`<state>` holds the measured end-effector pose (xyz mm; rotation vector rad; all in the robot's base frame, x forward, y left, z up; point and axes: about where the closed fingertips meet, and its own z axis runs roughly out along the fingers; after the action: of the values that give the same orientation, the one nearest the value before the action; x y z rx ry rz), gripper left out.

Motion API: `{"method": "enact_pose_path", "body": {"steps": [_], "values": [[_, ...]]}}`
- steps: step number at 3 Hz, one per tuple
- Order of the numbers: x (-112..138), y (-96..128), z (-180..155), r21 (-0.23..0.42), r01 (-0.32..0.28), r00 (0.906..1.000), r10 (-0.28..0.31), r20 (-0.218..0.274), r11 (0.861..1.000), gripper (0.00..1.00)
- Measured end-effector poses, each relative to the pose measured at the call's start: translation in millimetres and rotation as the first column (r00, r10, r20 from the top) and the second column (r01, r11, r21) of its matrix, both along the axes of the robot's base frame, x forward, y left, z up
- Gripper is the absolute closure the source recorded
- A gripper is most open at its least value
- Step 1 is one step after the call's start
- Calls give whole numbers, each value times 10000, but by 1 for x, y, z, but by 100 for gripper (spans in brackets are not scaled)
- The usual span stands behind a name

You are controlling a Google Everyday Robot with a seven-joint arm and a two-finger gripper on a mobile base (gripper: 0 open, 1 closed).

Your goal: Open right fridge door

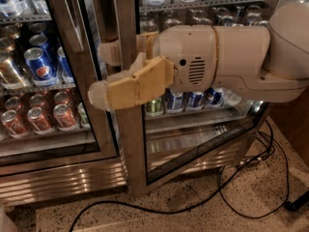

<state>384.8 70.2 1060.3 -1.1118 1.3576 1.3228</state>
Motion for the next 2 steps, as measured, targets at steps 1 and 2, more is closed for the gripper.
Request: {"method": "enact_pose_path", "body": {"steps": [1, 2], "values": [[0, -1, 0, -86, 236, 9995, -234, 211, 9997, 0], [0, 0, -1, -117, 350, 9989, -347, 306, 9993, 0]]}}
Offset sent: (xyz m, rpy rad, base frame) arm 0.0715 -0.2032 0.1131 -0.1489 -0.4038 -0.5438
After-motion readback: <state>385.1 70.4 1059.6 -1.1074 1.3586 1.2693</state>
